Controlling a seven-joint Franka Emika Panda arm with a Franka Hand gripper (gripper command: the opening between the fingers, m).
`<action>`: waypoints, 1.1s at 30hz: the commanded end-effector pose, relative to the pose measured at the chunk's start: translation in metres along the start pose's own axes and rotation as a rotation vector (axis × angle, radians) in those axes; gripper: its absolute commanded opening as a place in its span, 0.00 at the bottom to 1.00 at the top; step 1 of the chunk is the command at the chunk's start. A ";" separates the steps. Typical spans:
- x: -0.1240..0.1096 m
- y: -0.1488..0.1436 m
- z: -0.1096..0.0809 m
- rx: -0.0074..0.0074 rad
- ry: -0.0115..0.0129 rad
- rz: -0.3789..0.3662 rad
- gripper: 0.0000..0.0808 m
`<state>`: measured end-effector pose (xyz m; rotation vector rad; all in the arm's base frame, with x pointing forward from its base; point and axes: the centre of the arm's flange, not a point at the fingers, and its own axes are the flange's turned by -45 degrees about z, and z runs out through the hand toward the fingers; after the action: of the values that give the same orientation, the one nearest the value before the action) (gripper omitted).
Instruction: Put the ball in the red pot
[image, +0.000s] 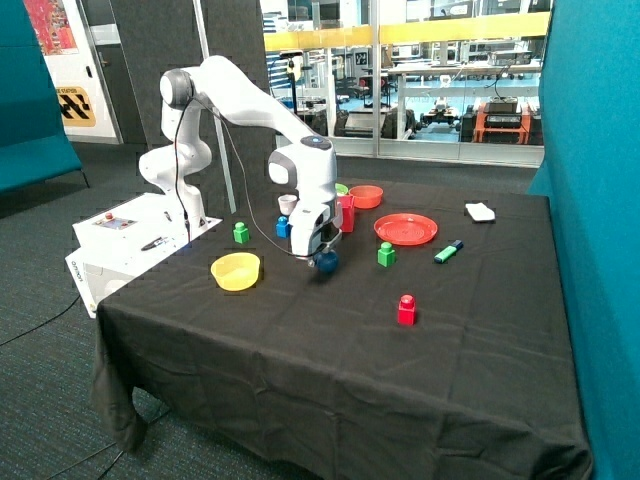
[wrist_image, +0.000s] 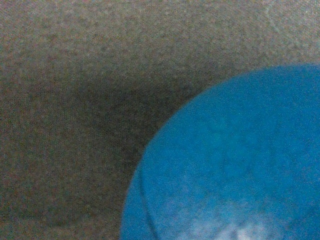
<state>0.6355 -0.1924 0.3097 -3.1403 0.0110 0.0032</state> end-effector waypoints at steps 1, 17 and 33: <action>-0.002 -0.004 0.003 -0.0012 0.0021 0.002 0.80; -0.003 -0.014 0.003 -0.0012 0.0021 0.010 0.04; -0.005 -0.015 -0.003 -0.0012 0.0021 0.000 0.00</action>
<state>0.6325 -0.1788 0.3092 -3.1387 0.0184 -0.0015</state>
